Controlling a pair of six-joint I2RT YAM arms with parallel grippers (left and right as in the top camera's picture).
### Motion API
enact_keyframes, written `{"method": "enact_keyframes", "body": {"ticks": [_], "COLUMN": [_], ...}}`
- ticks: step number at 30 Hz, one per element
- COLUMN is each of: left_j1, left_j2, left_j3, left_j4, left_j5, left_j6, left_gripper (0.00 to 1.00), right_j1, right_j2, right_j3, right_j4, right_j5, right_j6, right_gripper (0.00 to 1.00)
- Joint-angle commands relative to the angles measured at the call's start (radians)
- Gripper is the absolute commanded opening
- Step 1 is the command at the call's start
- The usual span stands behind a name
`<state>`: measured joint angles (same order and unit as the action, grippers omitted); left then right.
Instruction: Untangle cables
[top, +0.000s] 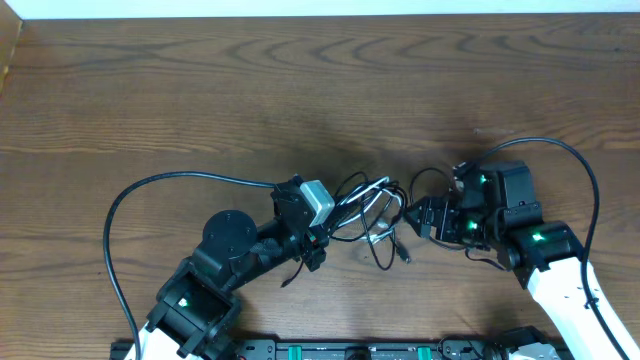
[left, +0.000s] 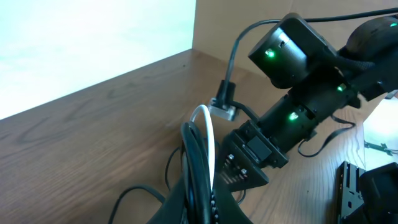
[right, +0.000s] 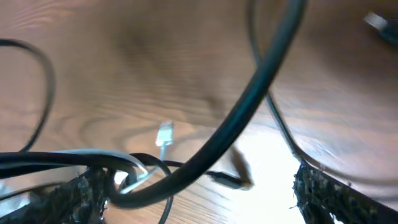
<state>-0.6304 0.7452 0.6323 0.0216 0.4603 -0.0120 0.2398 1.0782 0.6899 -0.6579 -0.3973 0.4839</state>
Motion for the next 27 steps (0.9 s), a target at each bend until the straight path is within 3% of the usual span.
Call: {"method": "enact_keyframes", "body": {"ticks": [1,11,15,19,27], "left_j1": [0.004,0.004,0.004,0.003,0.003], "left_j2": [-0.016,-0.016,-0.016,-0.016,-0.016], "left_j3": [0.018,0.018,0.018,0.018,0.018], "left_j4": [0.005,-0.032,-0.032,-0.032,-0.003], "left_j5": [-0.063,-0.114,-0.114,-0.113,-0.102], "left_j6": [-0.009,-0.008,-0.009,-0.011,-0.141], "left_gripper": [0.08,0.08,0.08,0.08,0.08], "right_j1": [-0.008,-0.084,-0.097,-0.095,-0.095], "right_j2": [0.000,0.000,0.000,0.000,0.000], "right_j3": [0.008,0.008,0.008,0.008,0.008], "right_j4": [-0.055,-0.147,-0.131,-0.063,0.025], "right_j5": [0.227,0.365,0.278,0.066,-0.147], "right_j6": [0.103,0.114,0.073,-0.121,-0.263], "right_gripper": [0.93,0.91,0.94,0.94,0.92]}}
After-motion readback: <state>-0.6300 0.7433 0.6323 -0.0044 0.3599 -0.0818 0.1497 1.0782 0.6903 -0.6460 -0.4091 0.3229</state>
